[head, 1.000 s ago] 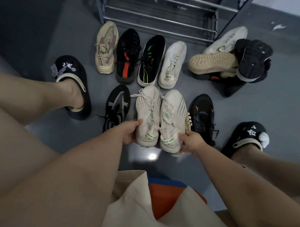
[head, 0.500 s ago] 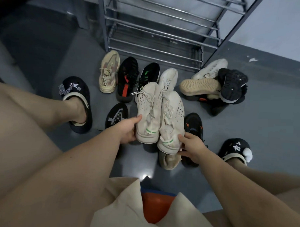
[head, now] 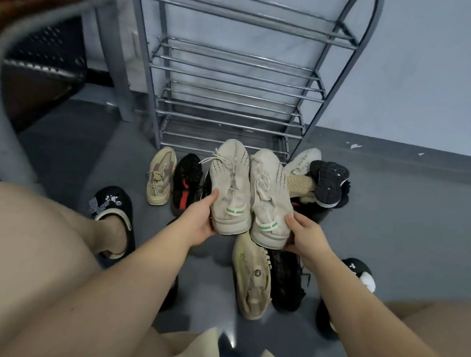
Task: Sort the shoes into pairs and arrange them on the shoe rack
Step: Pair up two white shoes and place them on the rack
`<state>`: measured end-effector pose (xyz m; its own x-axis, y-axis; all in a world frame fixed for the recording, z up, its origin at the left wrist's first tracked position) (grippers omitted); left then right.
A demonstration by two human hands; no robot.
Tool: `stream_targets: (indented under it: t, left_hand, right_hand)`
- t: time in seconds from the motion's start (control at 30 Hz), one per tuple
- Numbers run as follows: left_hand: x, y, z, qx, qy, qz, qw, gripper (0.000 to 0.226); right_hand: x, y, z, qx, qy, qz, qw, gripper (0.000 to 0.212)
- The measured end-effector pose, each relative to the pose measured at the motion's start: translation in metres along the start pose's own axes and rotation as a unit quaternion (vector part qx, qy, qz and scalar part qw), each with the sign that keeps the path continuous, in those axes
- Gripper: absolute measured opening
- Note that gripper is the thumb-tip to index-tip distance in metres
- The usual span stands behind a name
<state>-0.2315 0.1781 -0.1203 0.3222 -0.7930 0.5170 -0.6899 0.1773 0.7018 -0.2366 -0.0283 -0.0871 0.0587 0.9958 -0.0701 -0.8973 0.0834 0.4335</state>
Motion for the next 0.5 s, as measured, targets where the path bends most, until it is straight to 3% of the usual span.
stream_targets:
  t: [0.27, 0.5]
  left_hand:
    - [0.042, 0.023, -0.090, 0.055, -0.105, 0.007, 0.993, 0.030]
    - [0.066, 0.042, -0.176, 0.129, -0.116, 0.022, 0.985, 0.031]
  right_hand:
    - [0.013, -0.009, 0.081, -0.081, -0.032, -0.006, 0.996, 0.019]
    - [0.040, -0.023, 0.168, -0.134, -0.057, -0.002, 0.989, 0.013]
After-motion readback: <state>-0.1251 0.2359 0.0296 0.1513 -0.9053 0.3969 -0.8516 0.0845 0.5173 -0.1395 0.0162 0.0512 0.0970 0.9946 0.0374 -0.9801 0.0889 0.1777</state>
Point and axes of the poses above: each hand's wrist, its own y-axis away from the middle knuckle, its own x-axis out of the palm, z = x × y, the point moved 5 cm from there along -y, towards the middle knuckle, and after that the axes turned 4 degrees about -x, right-handed, at the moved point
